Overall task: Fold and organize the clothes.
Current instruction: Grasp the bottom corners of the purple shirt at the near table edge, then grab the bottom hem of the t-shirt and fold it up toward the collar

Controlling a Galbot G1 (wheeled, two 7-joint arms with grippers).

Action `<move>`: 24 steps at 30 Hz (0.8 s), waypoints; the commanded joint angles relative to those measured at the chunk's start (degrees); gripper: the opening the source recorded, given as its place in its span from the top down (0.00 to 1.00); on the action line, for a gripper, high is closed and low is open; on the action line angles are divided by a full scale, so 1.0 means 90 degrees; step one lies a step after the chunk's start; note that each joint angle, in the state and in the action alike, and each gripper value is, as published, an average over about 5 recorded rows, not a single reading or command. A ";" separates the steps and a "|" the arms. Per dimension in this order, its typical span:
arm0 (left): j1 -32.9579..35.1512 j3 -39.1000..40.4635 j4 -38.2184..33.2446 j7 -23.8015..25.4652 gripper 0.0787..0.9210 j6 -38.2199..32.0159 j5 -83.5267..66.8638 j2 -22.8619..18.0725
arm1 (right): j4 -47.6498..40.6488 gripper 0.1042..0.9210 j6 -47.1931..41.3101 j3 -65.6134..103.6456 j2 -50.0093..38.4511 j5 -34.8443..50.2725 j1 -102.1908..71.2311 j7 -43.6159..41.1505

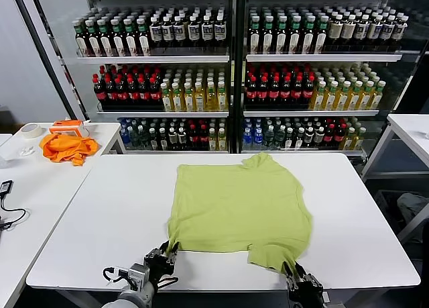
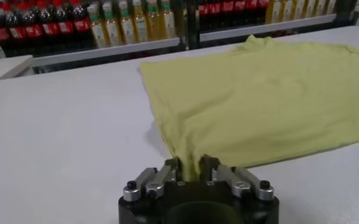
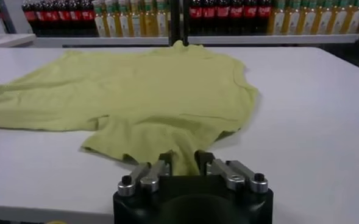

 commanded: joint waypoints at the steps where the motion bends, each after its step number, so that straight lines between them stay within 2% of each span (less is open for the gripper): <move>1: -0.0098 -0.0022 0.0037 0.0220 0.86 -0.0142 -0.0032 0.0151 | -0.0102 0.96 -0.0013 0.0056 -0.0075 0.0320 0.0279 -0.0120; 6: -0.0193 -0.0106 -0.0070 0.0313 0.99 -0.0212 -0.0356 0.0312 | 0.0207 1.00 0.0003 0.0154 -0.0184 0.0735 0.0263 -0.0201; 16: 0.0284 -0.0686 -0.0605 0.0390 0.99 -0.0110 -0.1195 0.0752 | 0.1132 1.00 -0.0106 0.0506 -0.0459 0.0642 -0.0790 -0.0311; 24: 0.1128 -0.1408 -0.1253 0.0383 0.99 -0.0012 -0.1651 0.1160 | 0.1549 1.00 0.0014 0.0767 -0.0589 0.0325 -0.1675 -0.0441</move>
